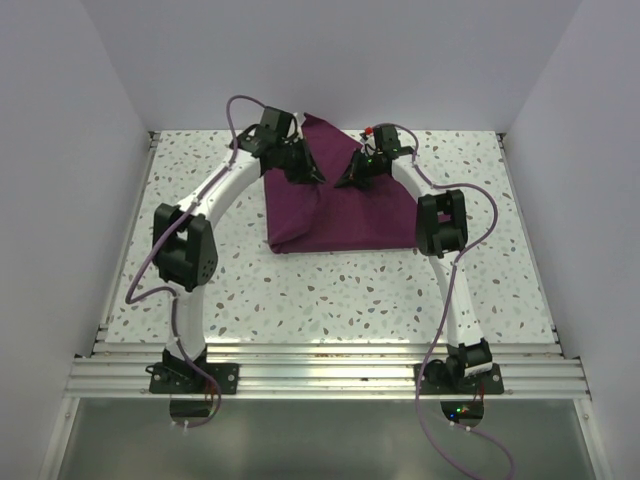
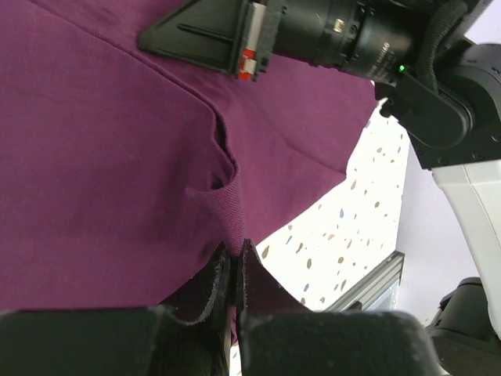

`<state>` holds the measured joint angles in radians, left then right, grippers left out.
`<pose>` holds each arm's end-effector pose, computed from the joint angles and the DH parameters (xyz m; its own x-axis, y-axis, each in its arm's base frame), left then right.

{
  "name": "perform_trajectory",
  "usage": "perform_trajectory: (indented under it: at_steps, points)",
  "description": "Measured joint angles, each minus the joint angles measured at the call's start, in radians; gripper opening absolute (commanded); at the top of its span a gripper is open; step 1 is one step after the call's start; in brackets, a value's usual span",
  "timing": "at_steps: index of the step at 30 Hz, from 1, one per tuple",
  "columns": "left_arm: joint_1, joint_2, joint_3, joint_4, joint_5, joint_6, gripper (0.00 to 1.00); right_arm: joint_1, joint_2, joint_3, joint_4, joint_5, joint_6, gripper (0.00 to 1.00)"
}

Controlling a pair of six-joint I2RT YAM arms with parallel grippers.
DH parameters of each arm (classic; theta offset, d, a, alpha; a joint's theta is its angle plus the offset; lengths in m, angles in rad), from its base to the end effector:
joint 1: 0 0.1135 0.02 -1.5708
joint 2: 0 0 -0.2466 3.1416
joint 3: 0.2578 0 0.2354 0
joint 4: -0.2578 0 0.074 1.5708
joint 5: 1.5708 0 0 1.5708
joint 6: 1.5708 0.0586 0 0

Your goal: Prepare the surgical pack

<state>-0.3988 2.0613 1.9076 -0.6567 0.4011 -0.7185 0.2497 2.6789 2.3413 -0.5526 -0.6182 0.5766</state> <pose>0.4136 -0.1991 0.2628 -0.9012 -0.2779 -0.3326 0.0163 0.7452 -0.6666 0.5264 0.1693 0.1102 -0.9338 0.2204 -0.2820 -0.0545 0.6911 0.7207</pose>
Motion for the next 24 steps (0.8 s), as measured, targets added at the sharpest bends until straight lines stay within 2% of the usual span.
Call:
perform_trajectory:
  at_steps: [11, 24]
  points:
    - [-0.082, 0.035, 0.061, -0.010, 0.015, -0.006, 0.00, 0.000, 0.000, 0.000, 0.000, 0.000, 0.002, 0.00]
    - [-0.097, 0.129, 0.098, -0.003, 0.047, -0.026, 0.00, 0.000, 0.000, 0.000, 0.000, 0.000, 0.008, 0.00]
